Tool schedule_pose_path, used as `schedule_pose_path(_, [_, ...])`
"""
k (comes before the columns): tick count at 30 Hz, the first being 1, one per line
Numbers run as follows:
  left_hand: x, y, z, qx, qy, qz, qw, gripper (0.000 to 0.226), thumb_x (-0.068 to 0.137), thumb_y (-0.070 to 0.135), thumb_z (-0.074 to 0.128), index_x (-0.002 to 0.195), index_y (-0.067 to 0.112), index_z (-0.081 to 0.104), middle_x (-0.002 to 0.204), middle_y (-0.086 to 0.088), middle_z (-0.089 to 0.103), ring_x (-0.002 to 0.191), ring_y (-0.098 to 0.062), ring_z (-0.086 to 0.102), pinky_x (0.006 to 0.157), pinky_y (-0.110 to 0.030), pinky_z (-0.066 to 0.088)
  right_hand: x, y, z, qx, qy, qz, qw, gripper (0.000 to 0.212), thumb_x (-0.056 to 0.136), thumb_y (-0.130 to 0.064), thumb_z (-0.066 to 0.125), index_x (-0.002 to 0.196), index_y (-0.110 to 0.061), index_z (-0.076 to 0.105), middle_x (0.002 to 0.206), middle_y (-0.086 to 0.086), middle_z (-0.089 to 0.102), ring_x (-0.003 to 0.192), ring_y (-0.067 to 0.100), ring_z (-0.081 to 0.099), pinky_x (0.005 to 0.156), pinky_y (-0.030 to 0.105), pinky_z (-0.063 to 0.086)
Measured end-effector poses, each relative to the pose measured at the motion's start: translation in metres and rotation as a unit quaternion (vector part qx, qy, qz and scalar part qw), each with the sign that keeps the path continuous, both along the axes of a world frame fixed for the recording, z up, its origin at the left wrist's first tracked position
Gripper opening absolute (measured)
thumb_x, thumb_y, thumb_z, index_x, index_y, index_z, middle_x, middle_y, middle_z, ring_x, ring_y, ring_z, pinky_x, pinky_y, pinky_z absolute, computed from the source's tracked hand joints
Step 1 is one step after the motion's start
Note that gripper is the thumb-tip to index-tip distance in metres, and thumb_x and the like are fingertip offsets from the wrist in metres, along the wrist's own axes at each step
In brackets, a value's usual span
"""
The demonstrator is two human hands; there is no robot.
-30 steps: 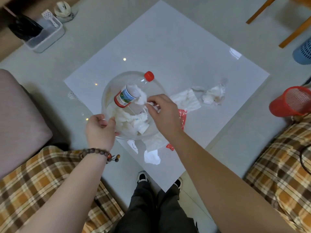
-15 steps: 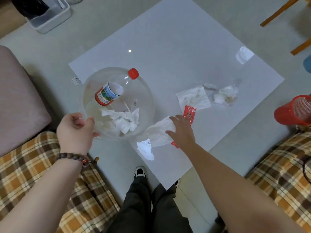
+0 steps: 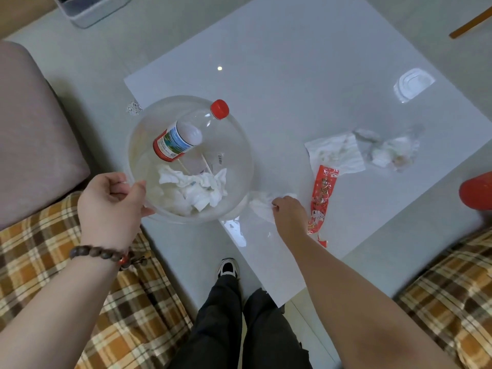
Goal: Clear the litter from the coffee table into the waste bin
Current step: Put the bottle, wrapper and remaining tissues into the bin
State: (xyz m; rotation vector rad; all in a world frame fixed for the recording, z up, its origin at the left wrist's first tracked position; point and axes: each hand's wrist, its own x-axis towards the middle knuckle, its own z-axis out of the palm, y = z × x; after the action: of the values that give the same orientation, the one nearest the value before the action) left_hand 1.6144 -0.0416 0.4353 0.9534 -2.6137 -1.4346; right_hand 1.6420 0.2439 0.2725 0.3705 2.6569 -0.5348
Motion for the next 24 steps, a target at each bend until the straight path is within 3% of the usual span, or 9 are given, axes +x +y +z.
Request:
schedule_pose_path(4, [-0.001,0.001,0.010,-0.027,-0.012,-0.008,1.000,0.032,0.090,0.020,0.065,0.116,0.003,0.059,0.100,-0.024,0.067,0.069,-0.026,0.072,0.060,-0.038,0.063,-0.002,-0.005,0.053,-0.057,0.052,-0.039,0.996,0.023,0.093,-0.013,0.046,0.104,-0.012,0.066,0.098,0.007,0.065,0.087,0.026,0.061,0.072,0.036,0.052])
schedule_pose_path(7, [0.000,0.005,0.022,-0.074,-0.011,-0.020,0.997,0.033,0.088,0.019,0.066,0.115,0.001,0.059,0.086,-0.009,0.062,0.060,-0.016,0.065,0.060,-0.038,0.062,-0.001,-0.010,0.108,-0.092,0.141,-0.064,0.984,0.020,0.093,-0.017,0.050,0.103,-0.012,0.067,0.096,0.007,0.065,0.085,0.023,0.062,0.072,0.037,0.053])
schedule_pose_path(10, [0.002,0.009,0.035,-0.075,-0.012,-0.038,0.996,0.033,0.087,0.020,0.067,0.115,0.003,0.059,0.084,-0.006,0.060,0.074,-0.034,0.068,0.077,-0.051,0.058,-0.006,-0.025,0.165,-0.156,0.263,-0.084,0.948,0.016,0.089,-0.012,0.057,0.099,-0.009,0.069,0.092,0.006,0.068,0.082,0.021,0.063,0.071,0.030,0.052])
schedule_pose_path(13, [0.005,0.013,0.044,-0.029,-0.009,-0.038,0.999,0.033,0.087,0.017,0.068,0.115,0.002,0.058,0.078,-0.003,0.057,0.075,-0.034,0.068,0.078,-0.054,0.058,-0.020,-0.049,0.206,-0.192,0.309,-0.067,0.929,0.014,0.086,-0.009,0.060,0.096,-0.008,0.070,0.090,0.008,0.068,0.081,0.022,0.062,0.072,0.030,0.051])
schedule_pose_path(16, [0.010,0.022,0.048,0.007,0.003,-0.043,0.999,0.030,0.087,0.014,0.068,0.113,0.002,0.058,0.072,0.001,0.053,0.062,-0.023,0.060,0.070,-0.049,0.060,-0.035,-0.074,0.221,-0.217,0.281,-0.029,0.934,0.016,0.085,-0.010,0.058,0.095,-0.010,0.070,0.089,0.007,0.066,0.081,0.022,0.060,0.072,0.031,0.048])
schedule_pose_path(20, [0.015,0.030,0.052,0.033,0.013,-0.046,0.998,0.027,0.088,0.013,0.068,0.111,0.004,0.058,0.074,-0.001,0.052,0.059,-0.012,0.057,0.048,-0.026,0.058,-0.044,-0.099,0.213,-0.206,0.127,0.055,0.969,0.027,0.088,-0.017,0.057,0.114,-0.015,0.064,0.107,0.008,0.064,0.099,0.025,0.059,0.084,0.039,0.048])
schedule_pose_path(22, [0.014,0.031,0.053,0.039,0.012,-0.048,0.998,0.025,0.088,0.013,0.067,0.110,0.006,0.057,0.075,-0.001,0.052,0.059,-0.013,0.058,0.051,-0.030,0.060,-0.042,-0.099,0.207,-0.216,0.100,0.054,0.970,0.038,0.087,-0.024,0.061,0.125,-0.019,0.058,0.121,0.005,0.060,0.109,0.022,0.056,0.092,0.038,0.046])
schedule_pose_path(24, [0.013,0.031,0.053,0.041,0.008,-0.050,0.998,0.027,0.089,0.012,0.066,0.114,0.004,0.057,0.075,-0.001,0.050,0.060,-0.014,0.057,0.054,-0.034,0.061,-0.033,-0.087,0.205,-0.226,0.142,0.024,0.963,0.039,0.086,-0.029,0.062,0.124,-0.020,0.057,0.121,0.003,0.059,0.108,0.020,0.056,0.091,0.035,0.047])
